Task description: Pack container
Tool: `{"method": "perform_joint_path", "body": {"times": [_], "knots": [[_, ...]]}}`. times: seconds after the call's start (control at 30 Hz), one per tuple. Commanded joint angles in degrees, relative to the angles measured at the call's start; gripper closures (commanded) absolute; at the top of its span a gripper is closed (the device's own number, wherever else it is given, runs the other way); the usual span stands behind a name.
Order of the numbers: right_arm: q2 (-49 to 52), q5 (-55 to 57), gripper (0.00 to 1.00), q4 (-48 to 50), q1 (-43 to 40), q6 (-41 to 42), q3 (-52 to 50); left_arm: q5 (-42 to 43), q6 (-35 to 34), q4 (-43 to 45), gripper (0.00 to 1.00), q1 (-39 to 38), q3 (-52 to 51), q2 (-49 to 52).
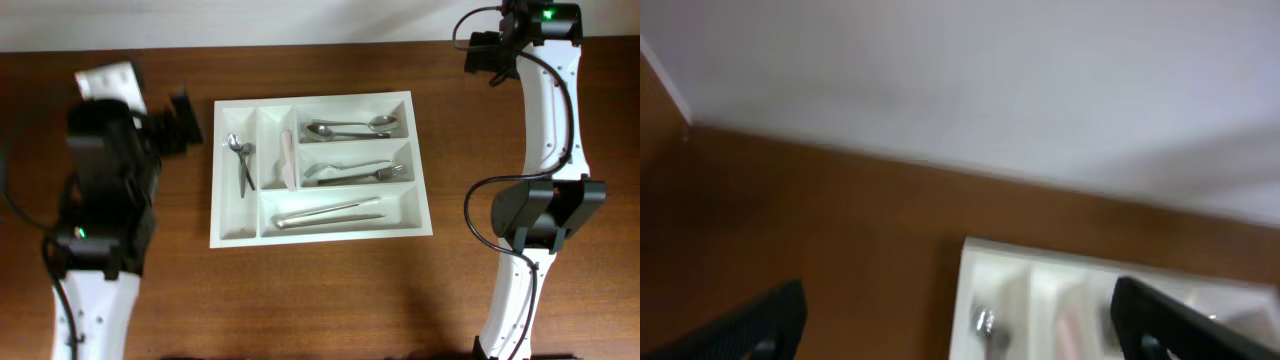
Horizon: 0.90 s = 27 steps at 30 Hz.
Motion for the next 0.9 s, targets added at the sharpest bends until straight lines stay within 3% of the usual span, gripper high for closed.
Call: {"method": "perform_joint_path", "body": {"times": [0.0,0.23,0.4,0.6,0.87], "knots": [[-0.87,0.11,0.01,0.17,0.09,0.72,0.72,2.95,0.87,5.92,0.01,1.31,-12.24,-10.6],[-0.87,0.11,0.01,0.17,0.11,0.72,0.72,2.97,0.85,17.84,0.01,1.31,-36.72,-28.94],[-0.87,0.11,0.01,0.17,0.09,0.72,0.72,3.91,0.83,20.98,0.01,1.33,-49.79,-42.01],[-0.87,0.11,0.01,0.17,0.09,0.72,0.72,5.05,0.81,20.76,0.01,1.33,-58.49,-53.11],[-0.87,0.11,0.01,0.17,0.09,0.72,0.72,5.95,0.61,14.97,0.01,1.33,-61.72,-59.69]]}}
